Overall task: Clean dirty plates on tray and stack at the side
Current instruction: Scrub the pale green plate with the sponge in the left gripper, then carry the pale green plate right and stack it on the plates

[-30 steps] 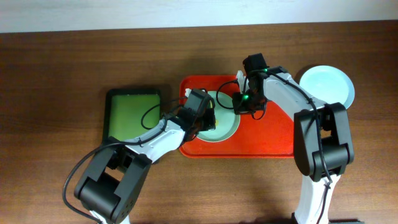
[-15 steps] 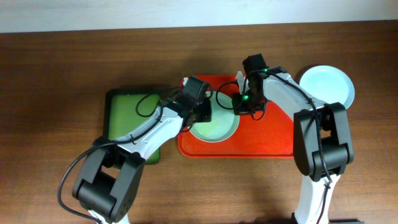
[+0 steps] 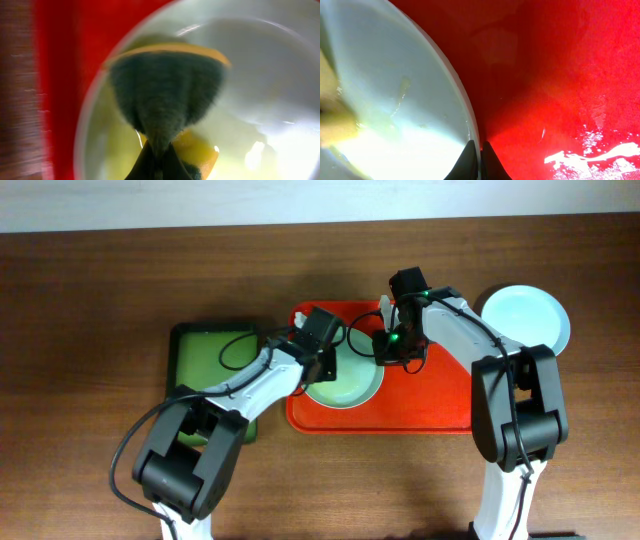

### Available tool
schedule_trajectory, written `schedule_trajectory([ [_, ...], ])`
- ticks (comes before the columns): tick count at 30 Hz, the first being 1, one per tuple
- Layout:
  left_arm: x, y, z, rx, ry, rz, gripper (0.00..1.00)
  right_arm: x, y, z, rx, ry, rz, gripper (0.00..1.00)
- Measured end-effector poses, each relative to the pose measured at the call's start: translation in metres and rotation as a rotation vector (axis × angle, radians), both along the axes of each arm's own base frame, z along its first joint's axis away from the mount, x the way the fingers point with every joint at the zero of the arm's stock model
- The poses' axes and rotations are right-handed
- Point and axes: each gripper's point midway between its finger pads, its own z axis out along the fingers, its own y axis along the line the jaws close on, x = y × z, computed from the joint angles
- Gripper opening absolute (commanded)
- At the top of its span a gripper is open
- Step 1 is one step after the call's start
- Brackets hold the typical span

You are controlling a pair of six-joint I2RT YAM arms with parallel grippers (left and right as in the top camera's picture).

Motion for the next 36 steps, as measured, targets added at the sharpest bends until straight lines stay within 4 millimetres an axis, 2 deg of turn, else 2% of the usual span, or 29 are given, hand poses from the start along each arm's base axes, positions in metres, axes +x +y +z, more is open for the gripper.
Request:
schedule_trajectory([
  [1,0.001,0.001,0.0,0.004,0.0,-0.001,0.0,0.0,0.0,0.0,0.0,0.0,0.0,0.04],
  [3,0.005,0.025,0.005,0.065,0.022,0.039,0.0,0.0,0.001,0.0,0.006,0.001,0.0,0.04],
  [5,0.009,0.033,0.015,0.091,0.035,0.053,0.0,-0.001,0.003,0.001,0.011,0.002,0.004,0.04],
  [8,0.023,0.036,0.045,0.107,0.012,0.072,0.0,-0.001,0.003,0.0,0.006,0.003,0.002,0.04],
  [11,0.029,0.037,0.082,0.067,-0.018,0.081,0.0,-0.001,0.003,0.0,0.006,0.002,0.002,0.04],
  [13,0.026,0.039,0.106,0.035,-0.037,0.084,0.0,-0.001,0.003,0.0,0.006,0.002,0.002,0.04],
  [15,0.017,0.052,0.115,0.04,-0.01,0.101,0.0,-0.001,0.003,0.0,0.006,0.001,0.002,0.04],
  [17,0.006,0.081,0.112,0.076,0.061,0.151,0.0,0.001,0.003,0.0,0.008,-0.005,0.002,0.04],
  [21,-0.012,0.153,0.101,0.137,0.2,0.305,0.0,0.005,0.004,0.001,0.012,-0.024,0.002,0.04],
  [23,-0.018,0.177,0.092,0.147,0.24,0.363,0.0,0.006,0.004,0.001,0.013,-0.027,0.002,0.04],
  [25,-0.028,0.197,0.071,0.153,0.281,0.411,0.0,0.007,0.005,0.001,0.013,-0.03,0.002,0.04],
  [28,-0.032,0.197,0.038,0.107,0.279,0.42,0.0,0.008,0.004,0.001,0.011,-0.035,0.002,0.04],
  [30,-0.033,0.193,0.023,0.079,0.267,0.411,0.05,0.006,0.004,0.0,0.009,-0.028,0.002,0.04],
  [33,-0.032,0.19,0.007,0.057,0.239,0.405,0.26,0.0,-0.006,0.004,-0.051,-0.01,-0.003,0.04],
  [34,-0.034,0.19,0.005,0.057,0.246,0.399,0.3,-0.002,-0.015,0.012,-0.107,-0.015,-0.004,0.04],
  [36,-0.034,0.19,0.005,0.057,0.245,0.397,0.33,0.005,-0.033,0.043,-0.224,-0.077,-0.014,0.04],
])
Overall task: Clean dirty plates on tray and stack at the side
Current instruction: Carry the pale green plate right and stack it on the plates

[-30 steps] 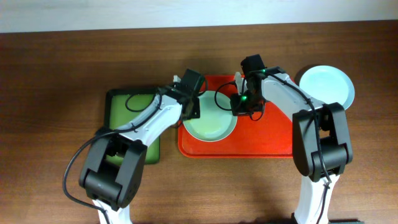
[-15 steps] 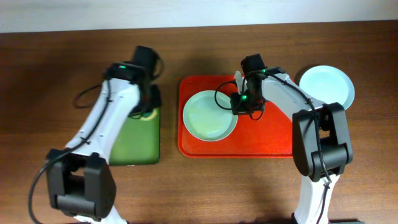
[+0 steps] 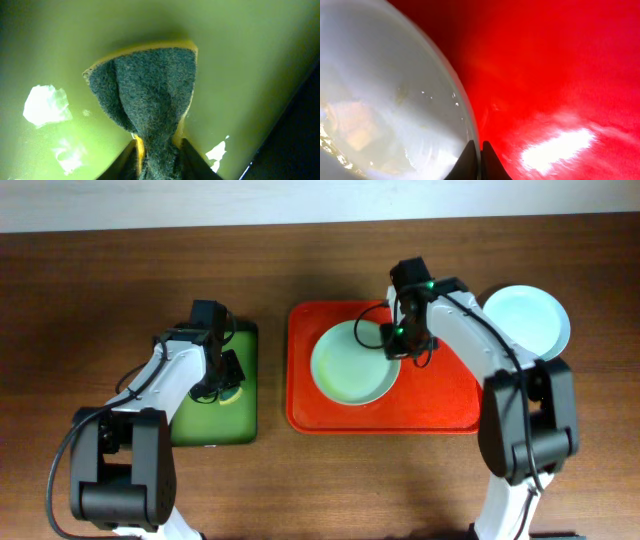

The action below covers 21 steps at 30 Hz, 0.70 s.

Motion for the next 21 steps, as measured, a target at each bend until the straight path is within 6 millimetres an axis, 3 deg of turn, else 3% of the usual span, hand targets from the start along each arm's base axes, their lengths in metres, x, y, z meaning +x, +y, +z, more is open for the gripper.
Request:
schedule_trajectory([
  [1,-0.002,0.0,0.0,0.001,0.008,0.0,0.35,0.005,-0.007,0.024,-0.067,-0.056,0.003,0.04],
  [3,-0.013,0.001,0.006,0.007,0.069,0.0,0.38,0.011,-0.01,0.053,-0.141,-0.137,0.013,0.04],
  [4,-0.015,0.001,0.013,0.007,0.084,-0.001,0.56,0.011,-0.011,0.061,-0.182,-0.163,0.02,0.04],
  [5,-0.01,0.001,0.026,0.005,0.072,-0.001,0.94,0.012,-0.01,0.073,-0.249,-0.203,0.036,0.04],
  [6,0.001,-0.001,0.045,0.0,0.027,-0.002,0.99,0.011,-0.009,0.08,-0.325,-0.233,0.055,0.04],
  [8,0.018,-0.003,0.079,-0.011,-0.075,-0.004,0.99,0.007,-0.015,0.092,-0.495,-0.272,0.085,0.04],
  [11,0.03,-0.004,0.111,-0.023,-0.185,-0.002,0.99,0.005,-0.018,0.122,-0.778,-0.38,0.132,0.04],
  [16,0.03,-0.004,0.113,-0.023,-0.19,-0.002,0.99,0.0,0.004,0.195,-1.204,-0.628,0.203,0.04],
  [19,0.03,-0.004,0.113,-0.023,-0.19,-0.002,0.99,-0.006,0.018,0.217,-1.322,-0.693,0.234,0.04],
  [21,0.03,-0.004,0.113,-0.023,-0.19,-0.002,0.99,-0.007,0.018,0.22,-1.342,-0.695,0.242,0.04],
])
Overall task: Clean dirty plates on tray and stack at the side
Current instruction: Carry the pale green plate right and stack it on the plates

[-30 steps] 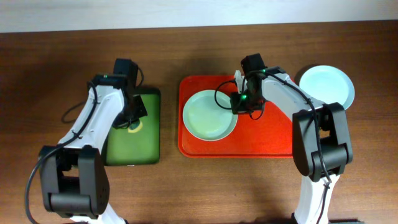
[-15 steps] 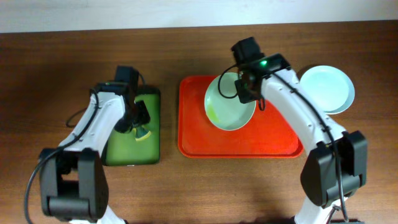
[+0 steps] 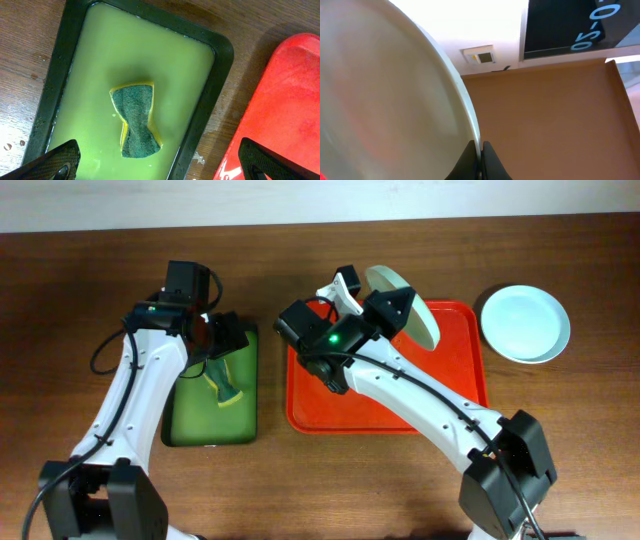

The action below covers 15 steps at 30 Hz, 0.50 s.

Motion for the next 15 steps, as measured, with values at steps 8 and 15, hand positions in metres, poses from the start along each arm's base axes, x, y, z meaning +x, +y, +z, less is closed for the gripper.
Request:
schedule_trajectory([
  [8,0.0,0.0,0.0,0.0,0.0,0.0,0.99,0.043,-0.148,-0.135,1.095,0.345,-0.305,0.04],
  [15,0.0,0.0,0.0,0.0,0.0,0.0,0.99,-0.012,-0.359,-0.137,1.774,-0.072,-0.597,0.04],
])
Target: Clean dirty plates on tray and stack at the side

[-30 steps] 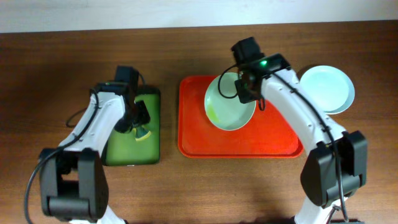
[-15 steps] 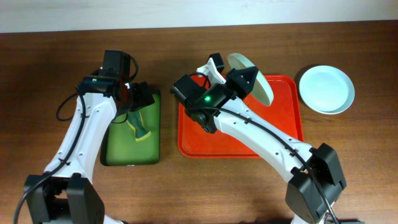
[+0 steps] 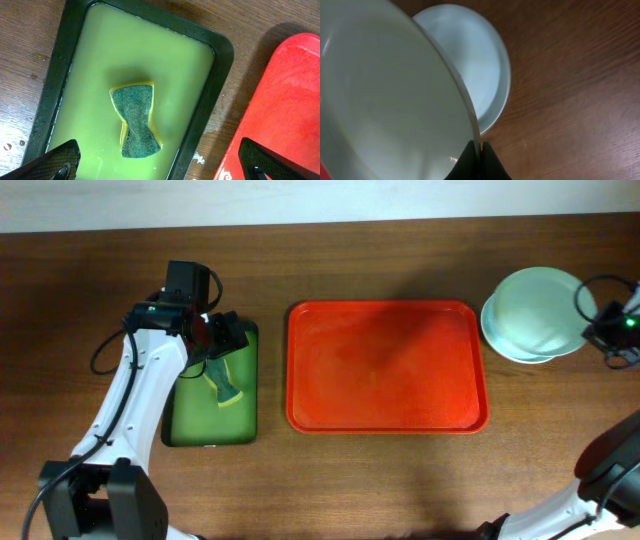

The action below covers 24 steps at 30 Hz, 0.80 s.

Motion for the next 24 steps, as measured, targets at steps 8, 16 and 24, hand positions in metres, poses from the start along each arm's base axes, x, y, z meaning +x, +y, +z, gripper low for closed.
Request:
schedule_trajectory([
  [8,0.0,0.0,0.0,0.0,0.0,0.0,0.99,0.03,-0.015,-0.046,0.041,-0.038,-0.046,0.16],
  [16,0.0,0.0,0.0,0.0,0.001,0.0,0.99,0.021,0.028,-0.052,0.134,0.066,-0.025,0.99],
  [24,0.0,0.0,0.0,0.0,0.0,0.0,0.99,-0.055,0.143,0.1,0.036,-0.043,0.187,0.99],
])
